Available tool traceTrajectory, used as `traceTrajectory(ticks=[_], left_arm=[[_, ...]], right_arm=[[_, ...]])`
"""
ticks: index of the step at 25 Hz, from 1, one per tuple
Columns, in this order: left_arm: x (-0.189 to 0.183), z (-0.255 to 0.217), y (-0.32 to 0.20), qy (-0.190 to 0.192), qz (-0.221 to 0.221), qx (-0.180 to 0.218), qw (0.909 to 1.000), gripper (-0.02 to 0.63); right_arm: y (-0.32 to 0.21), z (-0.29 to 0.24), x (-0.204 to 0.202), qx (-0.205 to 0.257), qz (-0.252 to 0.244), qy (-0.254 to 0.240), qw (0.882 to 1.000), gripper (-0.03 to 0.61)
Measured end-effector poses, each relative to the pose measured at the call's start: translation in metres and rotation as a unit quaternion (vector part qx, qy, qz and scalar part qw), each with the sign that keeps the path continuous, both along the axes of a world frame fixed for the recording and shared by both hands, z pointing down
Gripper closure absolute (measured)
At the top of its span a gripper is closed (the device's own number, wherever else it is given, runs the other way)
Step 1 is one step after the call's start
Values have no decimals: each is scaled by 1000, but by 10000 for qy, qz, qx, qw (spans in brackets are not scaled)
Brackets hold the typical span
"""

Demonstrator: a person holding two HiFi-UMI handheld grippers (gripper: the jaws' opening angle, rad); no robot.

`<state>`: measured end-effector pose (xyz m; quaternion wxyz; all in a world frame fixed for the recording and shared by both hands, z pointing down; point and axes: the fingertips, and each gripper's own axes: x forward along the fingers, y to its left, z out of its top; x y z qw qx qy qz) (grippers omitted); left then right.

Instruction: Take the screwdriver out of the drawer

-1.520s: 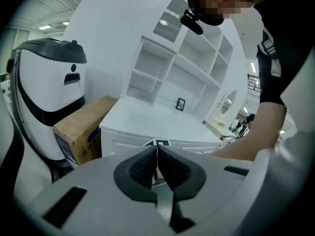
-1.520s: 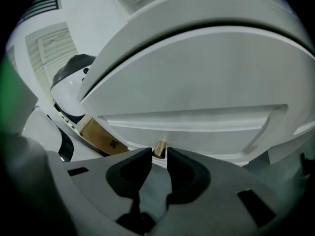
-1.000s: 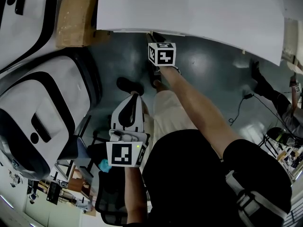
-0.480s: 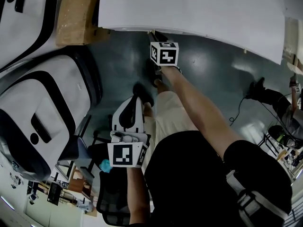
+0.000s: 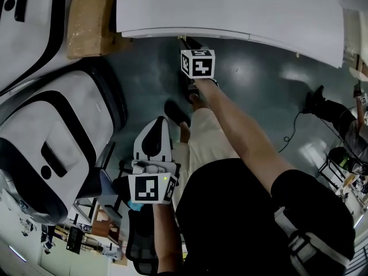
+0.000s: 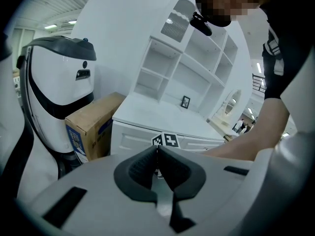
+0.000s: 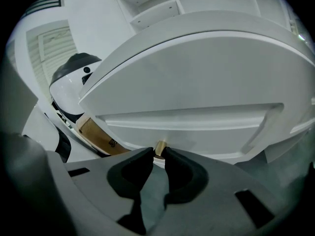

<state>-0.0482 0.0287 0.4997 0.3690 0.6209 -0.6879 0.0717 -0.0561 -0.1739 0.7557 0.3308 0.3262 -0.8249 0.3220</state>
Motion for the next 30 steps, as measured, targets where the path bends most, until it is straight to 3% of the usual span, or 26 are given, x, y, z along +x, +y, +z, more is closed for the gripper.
traceTrajectory(ticks=[10,16,30], left_arm=[[9,-11,4,119,-117,143,9998,592],[11,-8,28,-15,249,95,9996,592],[17,-14,70,-1,395,101,9992,592]], right_arm=[[24,-4,12,-54,22,40,10000,488],[53,-3,22,-107,55,23,9999,488],[110,-5,45,-213,55,68,9997,488]])
